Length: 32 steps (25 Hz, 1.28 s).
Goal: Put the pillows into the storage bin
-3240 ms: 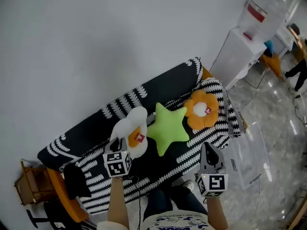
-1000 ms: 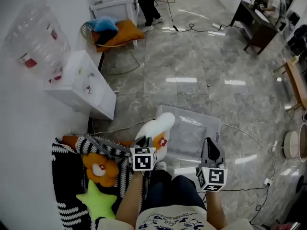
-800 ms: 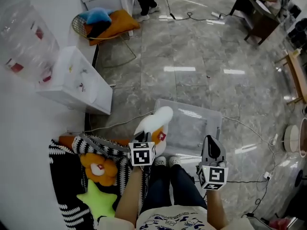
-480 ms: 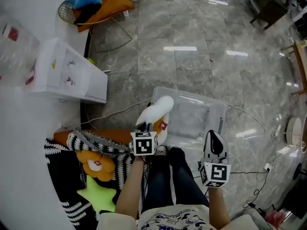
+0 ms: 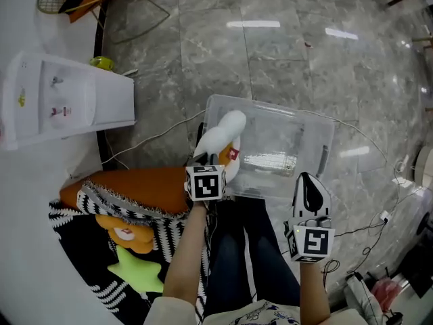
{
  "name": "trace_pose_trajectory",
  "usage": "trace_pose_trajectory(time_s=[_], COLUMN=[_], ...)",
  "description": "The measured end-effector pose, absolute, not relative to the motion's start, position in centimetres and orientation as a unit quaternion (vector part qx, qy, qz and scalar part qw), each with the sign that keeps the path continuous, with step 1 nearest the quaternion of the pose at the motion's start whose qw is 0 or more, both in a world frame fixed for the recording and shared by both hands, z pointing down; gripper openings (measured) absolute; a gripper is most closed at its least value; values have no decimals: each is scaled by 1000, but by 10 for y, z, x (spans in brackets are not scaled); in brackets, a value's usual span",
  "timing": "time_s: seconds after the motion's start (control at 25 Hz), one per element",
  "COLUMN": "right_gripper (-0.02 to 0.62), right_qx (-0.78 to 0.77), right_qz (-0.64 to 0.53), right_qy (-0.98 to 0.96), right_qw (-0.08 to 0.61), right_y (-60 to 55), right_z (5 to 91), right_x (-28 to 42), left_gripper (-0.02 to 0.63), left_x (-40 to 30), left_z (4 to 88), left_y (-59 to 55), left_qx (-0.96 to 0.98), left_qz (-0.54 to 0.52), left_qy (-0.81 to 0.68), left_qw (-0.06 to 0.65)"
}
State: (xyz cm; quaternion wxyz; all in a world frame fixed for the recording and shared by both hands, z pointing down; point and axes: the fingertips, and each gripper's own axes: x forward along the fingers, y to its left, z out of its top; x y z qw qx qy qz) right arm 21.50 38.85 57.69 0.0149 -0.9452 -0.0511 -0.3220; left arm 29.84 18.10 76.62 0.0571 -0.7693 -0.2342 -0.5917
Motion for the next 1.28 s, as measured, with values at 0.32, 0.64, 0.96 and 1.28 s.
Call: trace_pose_trajectory(time_s=[0.32,0.64,0.96,1.28], right_gripper=[17,17,17,17], right_qx=[-934,-924,-918,-926], right_qz=[-353,-373,-380,-364], right_qy=[-47,-71,-88,-80], right_qw=[28,44,68,56], right_y=[407,419,429,428], right_z=[680,749,766,747], right_x=[199,175,155,166], left_gripper=[60,67,103,279], left_x=[300,288,281,284], left_z=[890,991,1023,996], left_y=[203,199,196,215], left_qx=[-739,-726,-730,-743], left_qz=[-619,-643,-647,-624], left_qy=[-244,-221,-202,-237], left_qw=[105,98,90,50])
